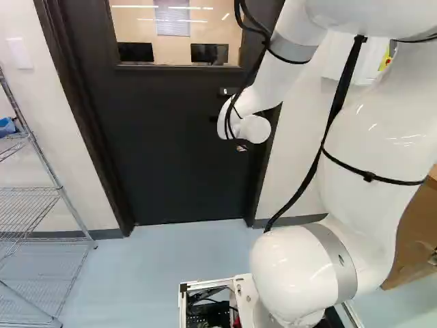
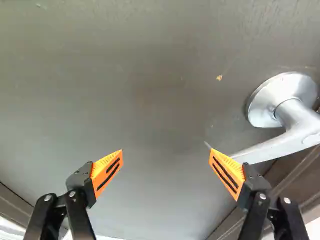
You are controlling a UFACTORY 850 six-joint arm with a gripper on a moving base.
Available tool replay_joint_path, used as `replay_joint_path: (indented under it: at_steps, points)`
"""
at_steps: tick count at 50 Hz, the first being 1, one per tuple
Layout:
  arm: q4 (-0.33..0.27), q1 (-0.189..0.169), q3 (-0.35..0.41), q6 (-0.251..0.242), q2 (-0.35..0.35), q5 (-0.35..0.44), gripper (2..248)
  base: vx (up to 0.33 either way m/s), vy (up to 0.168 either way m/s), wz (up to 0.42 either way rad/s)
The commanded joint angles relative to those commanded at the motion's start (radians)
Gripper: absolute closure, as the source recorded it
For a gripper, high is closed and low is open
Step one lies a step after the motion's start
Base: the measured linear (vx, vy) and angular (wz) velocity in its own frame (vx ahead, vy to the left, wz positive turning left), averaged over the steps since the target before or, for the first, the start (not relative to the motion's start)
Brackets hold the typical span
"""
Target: Open the door and move inside
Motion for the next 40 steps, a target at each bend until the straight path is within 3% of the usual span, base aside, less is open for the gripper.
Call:
replay_joint_path:
  at_steps: [25, 40]
  points:
    - [0.0, 0.0, 0.002, 0.0, -0.041, 0.0, 3, 0.0, 0.0, 0.0]
    - [0.0, -0.009, 0.066, 0.0, 0.035, 0.0, 3, 0.0, 0.0, 0.0]
